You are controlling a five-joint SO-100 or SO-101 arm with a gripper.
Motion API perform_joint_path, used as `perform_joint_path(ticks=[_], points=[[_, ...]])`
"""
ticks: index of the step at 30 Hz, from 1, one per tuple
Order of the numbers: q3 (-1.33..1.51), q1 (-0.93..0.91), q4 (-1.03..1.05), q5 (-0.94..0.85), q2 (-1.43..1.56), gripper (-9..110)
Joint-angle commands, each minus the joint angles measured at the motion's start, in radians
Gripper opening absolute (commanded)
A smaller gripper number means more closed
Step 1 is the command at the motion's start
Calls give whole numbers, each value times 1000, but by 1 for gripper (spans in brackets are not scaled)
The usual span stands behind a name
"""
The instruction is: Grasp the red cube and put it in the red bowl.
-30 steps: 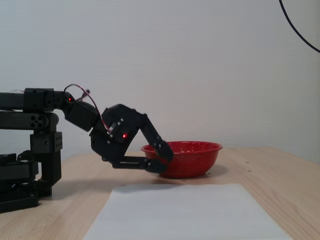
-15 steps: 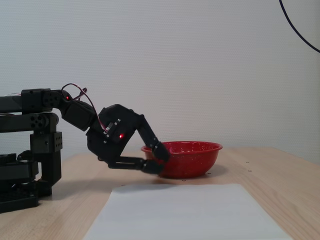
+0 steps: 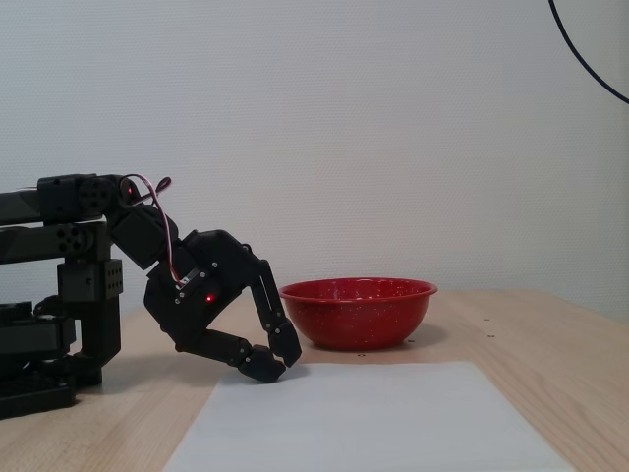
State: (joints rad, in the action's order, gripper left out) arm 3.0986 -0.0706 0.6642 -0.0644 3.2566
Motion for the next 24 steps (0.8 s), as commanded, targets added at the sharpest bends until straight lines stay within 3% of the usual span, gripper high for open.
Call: perform_joint_path(ticks=[1,14,24], points=[[5,15,37,-29,20,0],[5,35,215,-66,20,0],[5,29,222,-43,20,0]])
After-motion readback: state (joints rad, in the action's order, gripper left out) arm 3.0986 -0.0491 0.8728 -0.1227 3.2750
